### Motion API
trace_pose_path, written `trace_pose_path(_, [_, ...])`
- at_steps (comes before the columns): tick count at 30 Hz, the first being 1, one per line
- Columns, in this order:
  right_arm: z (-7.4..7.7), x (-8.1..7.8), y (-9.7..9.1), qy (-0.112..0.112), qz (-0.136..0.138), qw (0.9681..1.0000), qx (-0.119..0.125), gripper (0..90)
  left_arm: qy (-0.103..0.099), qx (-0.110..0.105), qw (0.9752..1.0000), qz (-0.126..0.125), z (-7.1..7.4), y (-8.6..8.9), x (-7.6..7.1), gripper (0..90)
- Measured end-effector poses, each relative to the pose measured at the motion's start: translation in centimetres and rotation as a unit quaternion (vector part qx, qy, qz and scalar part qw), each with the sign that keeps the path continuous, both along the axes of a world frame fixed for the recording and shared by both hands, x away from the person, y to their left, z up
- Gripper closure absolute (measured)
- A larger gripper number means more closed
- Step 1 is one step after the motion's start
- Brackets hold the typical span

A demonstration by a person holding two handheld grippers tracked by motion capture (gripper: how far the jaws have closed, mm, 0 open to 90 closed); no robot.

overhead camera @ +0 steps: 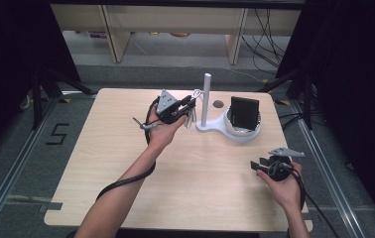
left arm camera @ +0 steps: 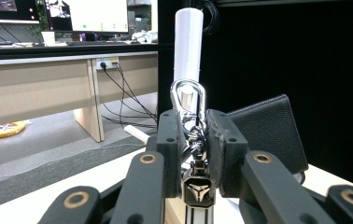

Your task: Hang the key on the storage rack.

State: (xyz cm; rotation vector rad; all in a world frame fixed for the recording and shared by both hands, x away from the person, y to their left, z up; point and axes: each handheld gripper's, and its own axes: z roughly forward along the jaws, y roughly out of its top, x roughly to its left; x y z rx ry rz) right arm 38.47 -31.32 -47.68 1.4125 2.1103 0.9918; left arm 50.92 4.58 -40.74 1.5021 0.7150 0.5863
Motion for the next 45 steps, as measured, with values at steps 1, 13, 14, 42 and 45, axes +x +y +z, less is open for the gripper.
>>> trace_pose_path(1, [-0.1,0.0,0.1,-0.001,0.001,1.0,0.006,56.2,0.002,-0.001,1.0,0.0,0.0,0.0,0.0,75.5])
trace_pose_path(13, [-0.1,-0.2,0.2,0.017,-0.01,0.9994,0.03,56.1,0.016,-0.003,0.9999,-0.003,-0.5,-0.6,0.5,75.3])
trace_pose_path(14, [-0.1,-0.2,0.3,0.018,-0.01,0.9993,0.031,56.1,0.018,-0.001,0.9998,-0.004,-0.5,-0.6,0.6,75.1])
trace_pose_path(42, [0.0,-0.3,0.2,0.018,-0.008,0.9996,0.02,55.6,0.062,0.065,0.9957,0.02,-1.9,6.4,-3.3,50.9])
trace_pose_path(45, [-0.1,-0.2,0.2,0.01,-0.006,0.9998,0.016,55.4,0.066,0.07,0.995,0.028,-2.8,7.8,-4.3,49.7])
